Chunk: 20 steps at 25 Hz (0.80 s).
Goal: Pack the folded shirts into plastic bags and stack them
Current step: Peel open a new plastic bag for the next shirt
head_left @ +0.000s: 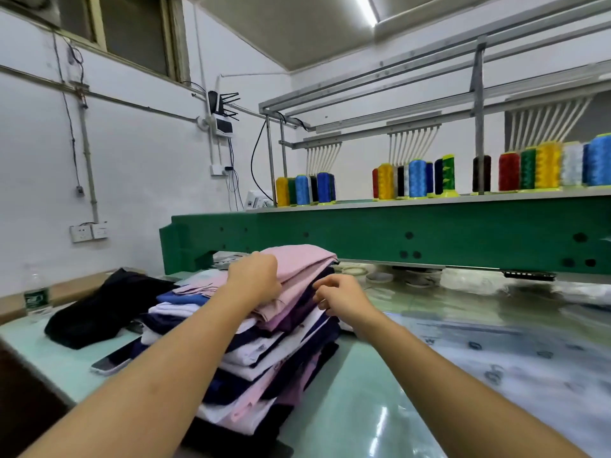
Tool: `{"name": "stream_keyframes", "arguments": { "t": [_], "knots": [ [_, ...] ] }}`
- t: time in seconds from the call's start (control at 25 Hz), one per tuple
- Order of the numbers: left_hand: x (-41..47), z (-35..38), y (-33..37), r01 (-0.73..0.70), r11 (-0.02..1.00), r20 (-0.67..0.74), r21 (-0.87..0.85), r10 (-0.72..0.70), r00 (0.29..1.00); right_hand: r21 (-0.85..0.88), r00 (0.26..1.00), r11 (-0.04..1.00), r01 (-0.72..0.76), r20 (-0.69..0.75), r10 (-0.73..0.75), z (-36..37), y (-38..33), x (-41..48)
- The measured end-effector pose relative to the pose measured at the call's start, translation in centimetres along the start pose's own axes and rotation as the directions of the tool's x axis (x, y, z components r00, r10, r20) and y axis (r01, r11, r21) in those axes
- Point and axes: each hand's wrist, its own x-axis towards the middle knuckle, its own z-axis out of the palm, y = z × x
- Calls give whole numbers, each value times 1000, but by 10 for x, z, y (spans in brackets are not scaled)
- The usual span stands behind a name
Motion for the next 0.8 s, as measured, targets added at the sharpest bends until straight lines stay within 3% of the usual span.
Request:
{"name": "stream_keyframes", "arguments": {
  "t": [0.2,0.28,0.36,0.48,0.56,0.72,0.8],
  "knots": [
    [-3,5,-7,-132,990,130,41,126,984,223,989,967,-124,-45,138,34,-7,20],
    [1,6,-9,-172,984,91,38,168,982,327,980,929,-174,-31,195,38,-6,25],
    [6,0,-14,-147,988,13,-55,148,989,416,983,896,-158,-23,184,40,-6,30],
    [13,-13,-30,-16,958,-69,-287,-4,998,507,986,853,-123,-34,162,46,-19,39],
    [16,-23,-36,-18,942,-147,-335,-33,989,568,979,806,-167,-2,204,50,-32,46],
    [10,-32,-13,-195,892,-208,-409,117,971,696,948,655,-294,125,292,51,-46,59],
    [2,-27,3,-260,784,-131,-563,225,965,685,936,675,-274,28,351,48,-42,61]
  ]
}}
